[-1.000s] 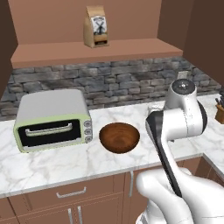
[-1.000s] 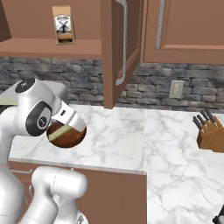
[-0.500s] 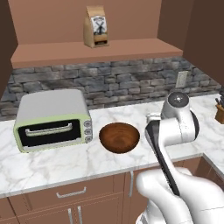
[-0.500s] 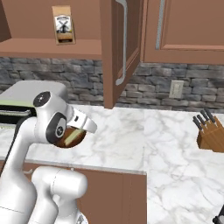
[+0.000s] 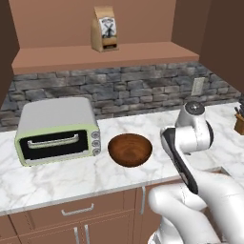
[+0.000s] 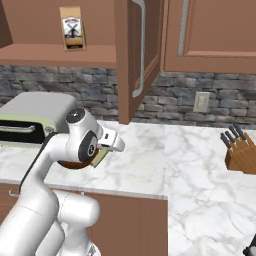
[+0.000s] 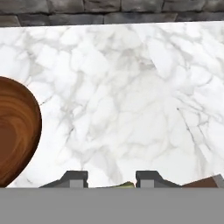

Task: Pick the egg and butter from the fridge and place them by the bowl for mixing.

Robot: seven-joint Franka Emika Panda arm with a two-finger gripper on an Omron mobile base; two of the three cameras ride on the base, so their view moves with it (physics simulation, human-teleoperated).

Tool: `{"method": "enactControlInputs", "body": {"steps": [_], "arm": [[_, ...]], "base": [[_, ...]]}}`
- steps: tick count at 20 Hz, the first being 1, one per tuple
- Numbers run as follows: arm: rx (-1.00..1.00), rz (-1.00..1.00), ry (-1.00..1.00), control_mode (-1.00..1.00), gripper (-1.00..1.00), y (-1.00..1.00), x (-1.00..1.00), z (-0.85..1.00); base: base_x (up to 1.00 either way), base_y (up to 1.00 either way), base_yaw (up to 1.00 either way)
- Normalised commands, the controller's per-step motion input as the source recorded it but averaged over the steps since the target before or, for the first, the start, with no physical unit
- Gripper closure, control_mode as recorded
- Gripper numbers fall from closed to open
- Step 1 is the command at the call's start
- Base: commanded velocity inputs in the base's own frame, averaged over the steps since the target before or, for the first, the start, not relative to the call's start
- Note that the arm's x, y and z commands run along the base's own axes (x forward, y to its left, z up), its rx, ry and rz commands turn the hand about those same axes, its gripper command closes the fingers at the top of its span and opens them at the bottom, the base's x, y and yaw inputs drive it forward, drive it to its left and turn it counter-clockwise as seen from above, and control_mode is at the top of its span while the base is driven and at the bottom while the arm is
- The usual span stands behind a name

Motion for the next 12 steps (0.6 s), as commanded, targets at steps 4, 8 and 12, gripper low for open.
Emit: {"method": "enactControlInputs", "body": {"steps": [4,8,12], "arm": [[0.0,0.1,0.16,-1.0,1.0,0.0,0.46,-0.42],[0.0,0.07,0.06,-1.0,1.0,-0.04,0.52,-0.35],[0.0,0.05,0.02,-1.0,1.0,0.0,0.45,-0.4]], "base": [[0.0,0.0,0.0],[0.0,0.0,0.0],[0.0,0.0,0.0]]}}
